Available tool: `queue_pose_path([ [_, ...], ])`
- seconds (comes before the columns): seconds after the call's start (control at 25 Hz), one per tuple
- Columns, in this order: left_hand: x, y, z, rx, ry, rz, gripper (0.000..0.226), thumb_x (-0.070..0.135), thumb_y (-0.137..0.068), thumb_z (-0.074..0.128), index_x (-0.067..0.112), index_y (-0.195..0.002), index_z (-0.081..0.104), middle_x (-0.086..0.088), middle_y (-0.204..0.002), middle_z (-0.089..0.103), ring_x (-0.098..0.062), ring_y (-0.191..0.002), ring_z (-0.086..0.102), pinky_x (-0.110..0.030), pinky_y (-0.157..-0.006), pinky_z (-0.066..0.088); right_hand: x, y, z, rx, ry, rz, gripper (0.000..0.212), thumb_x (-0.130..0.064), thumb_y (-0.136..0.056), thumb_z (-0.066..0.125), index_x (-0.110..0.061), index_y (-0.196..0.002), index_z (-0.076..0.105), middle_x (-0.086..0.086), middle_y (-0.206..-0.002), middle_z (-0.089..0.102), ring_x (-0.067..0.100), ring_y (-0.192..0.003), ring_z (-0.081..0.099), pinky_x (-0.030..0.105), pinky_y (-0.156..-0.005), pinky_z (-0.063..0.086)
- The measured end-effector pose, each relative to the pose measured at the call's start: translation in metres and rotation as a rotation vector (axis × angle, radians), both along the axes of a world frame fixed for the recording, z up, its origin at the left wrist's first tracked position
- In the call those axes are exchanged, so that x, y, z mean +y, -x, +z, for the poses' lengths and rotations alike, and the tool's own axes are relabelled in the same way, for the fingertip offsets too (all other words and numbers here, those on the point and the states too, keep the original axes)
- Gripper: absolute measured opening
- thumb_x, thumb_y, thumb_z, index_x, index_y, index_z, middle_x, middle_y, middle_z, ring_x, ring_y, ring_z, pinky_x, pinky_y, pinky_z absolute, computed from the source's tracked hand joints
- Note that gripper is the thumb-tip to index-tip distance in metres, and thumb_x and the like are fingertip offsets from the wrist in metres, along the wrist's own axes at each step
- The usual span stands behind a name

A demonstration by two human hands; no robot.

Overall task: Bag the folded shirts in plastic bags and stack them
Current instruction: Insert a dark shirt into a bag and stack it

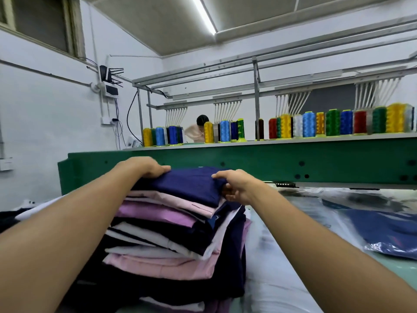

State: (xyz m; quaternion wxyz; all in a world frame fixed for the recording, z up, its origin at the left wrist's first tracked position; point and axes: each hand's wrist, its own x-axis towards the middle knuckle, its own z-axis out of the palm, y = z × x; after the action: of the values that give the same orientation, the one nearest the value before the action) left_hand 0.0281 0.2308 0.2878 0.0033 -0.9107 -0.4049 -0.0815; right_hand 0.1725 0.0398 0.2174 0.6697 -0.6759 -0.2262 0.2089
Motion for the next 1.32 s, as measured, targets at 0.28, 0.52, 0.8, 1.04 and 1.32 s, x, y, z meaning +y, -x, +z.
queue_pose_path([
  [0.28,0.041,0.016,0.006,-0.072,0.208,0.067,0.072,0.072,-0.081,0.061,0.009,-0.115,0.066,-0.011,-0.126,0.061,-0.028,-0.11,0.06,-0.036,-0.094,0.045,0.013,-0.003,0.005,0.196,-0.257,0.063,0.011,-0.006,-0.091,0.065,-0.013,-0.086,0.06,0.01,-0.076,0.068,0.022,-0.054,0.065,0.025,-0.046,0.051],
  [0.52,0.031,-0.001,0.029,-0.085,-0.038,-0.106,0.041,0.038,-0.082,0.076,0.008,-0.108,0.07,-0.014,-0.116,0.067,-0.03,-0.101,0.062,-0.035,-0.086,0.052,0.029,-0.013,-0.002,0.052,-0.21,-0.028,0.016,0.0,-0.08,0.065,-0.016,-0.081,0.063,0.014,-0.101,0.064,0.033,-0.092,0.058,0.038,-0.079,0.048],
  [0.8,-0.048,-0.045,0.052,-0.139,0.009,-0.671,0.021,0.036,-0.087,0.072,0.022,-0.079,0.059,0.001,-0.084,0.065,-0.019,-0.078,0.059,-0.029,-0.066,0.043,0.029,-0.024,0.005,0.232,-0.28,0.047,0.047,-0.051,-0.094,0.058,-0.007,-0.107,0.069,0.013,-0.081,0.075,0.026,-0.063,0.071,0.027,-0.053,0.055],
  [1.04,-0.054,-0.058,0.045,-0.335,0.413,-0.626,0.036,0.05,-0.097,0.056,0.014,-0.097,0.062,-0.001,-0.103,0.073,-0.016,-0.091,0.07,-0.039,-0.085,0.057,0.031,-0.031,0.001,0.283,-0.281,0.09,0.047,-0.044,-0.091,0.067,-0.013,-0.126,0.067,0.016,-0.099,0.076,0.031,-0.074,0.072,0.042,-0.067,0.06],
  [1.32,-0.04,-0.078,0.003,-0.215,0.376,-0.315,0.056,0.052,-0.086,0.071,0.008,-0.115,0.053,-0.006,-0.105,0.062,-0.022,-0.08,0.065,-0.029,-0.062,0.052,0.033,-0.031,0.0,0.224,-0.206,0.121,0.046,-0.018,-0.085,0.066,-0.004,-0.129,0.065,0.018,-0.108,0.071,0.032,-0.081,0.066,0.043,-0.077,0.055],
])
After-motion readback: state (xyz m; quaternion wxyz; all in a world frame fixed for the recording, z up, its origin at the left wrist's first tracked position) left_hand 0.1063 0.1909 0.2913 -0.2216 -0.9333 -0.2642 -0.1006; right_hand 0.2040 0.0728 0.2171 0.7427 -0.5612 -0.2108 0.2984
